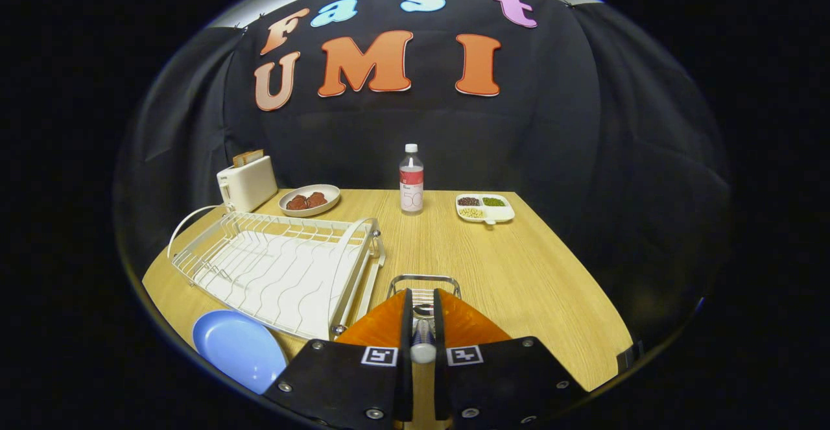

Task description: Take the plate from the dish rack, then take the spoon from the basket and place it into the plate.

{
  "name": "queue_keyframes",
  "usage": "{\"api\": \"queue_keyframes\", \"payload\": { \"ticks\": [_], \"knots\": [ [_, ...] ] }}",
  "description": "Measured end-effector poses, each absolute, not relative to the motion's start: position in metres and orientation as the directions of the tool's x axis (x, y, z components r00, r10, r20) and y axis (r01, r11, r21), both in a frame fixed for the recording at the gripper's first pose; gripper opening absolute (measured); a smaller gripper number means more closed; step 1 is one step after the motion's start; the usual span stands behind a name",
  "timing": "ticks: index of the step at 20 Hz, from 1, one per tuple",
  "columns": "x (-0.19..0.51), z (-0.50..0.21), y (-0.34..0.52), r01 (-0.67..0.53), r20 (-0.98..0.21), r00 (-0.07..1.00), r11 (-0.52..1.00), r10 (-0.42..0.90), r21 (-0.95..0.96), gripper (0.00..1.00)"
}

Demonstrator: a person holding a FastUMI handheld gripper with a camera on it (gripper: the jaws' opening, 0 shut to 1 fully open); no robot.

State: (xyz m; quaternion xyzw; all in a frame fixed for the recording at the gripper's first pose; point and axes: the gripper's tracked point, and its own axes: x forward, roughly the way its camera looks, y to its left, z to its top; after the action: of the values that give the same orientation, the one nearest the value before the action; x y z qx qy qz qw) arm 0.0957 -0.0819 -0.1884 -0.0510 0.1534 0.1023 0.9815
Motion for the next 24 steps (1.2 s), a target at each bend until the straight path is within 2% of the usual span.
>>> {"api": "queue_keyframes", "payload": {
  "ticks": [12, 24],
  "knots": [
    [0.058, -0.117, -0.076, -0.142, -0.231, 0.965, 0.988, 0.125, -0.058, 0.13],
    [-0.023, -0.085, 0.004, -0.186, -0.178, 0.968, 0.982, 0.179, -0.023, 0.13]
  ]
}}
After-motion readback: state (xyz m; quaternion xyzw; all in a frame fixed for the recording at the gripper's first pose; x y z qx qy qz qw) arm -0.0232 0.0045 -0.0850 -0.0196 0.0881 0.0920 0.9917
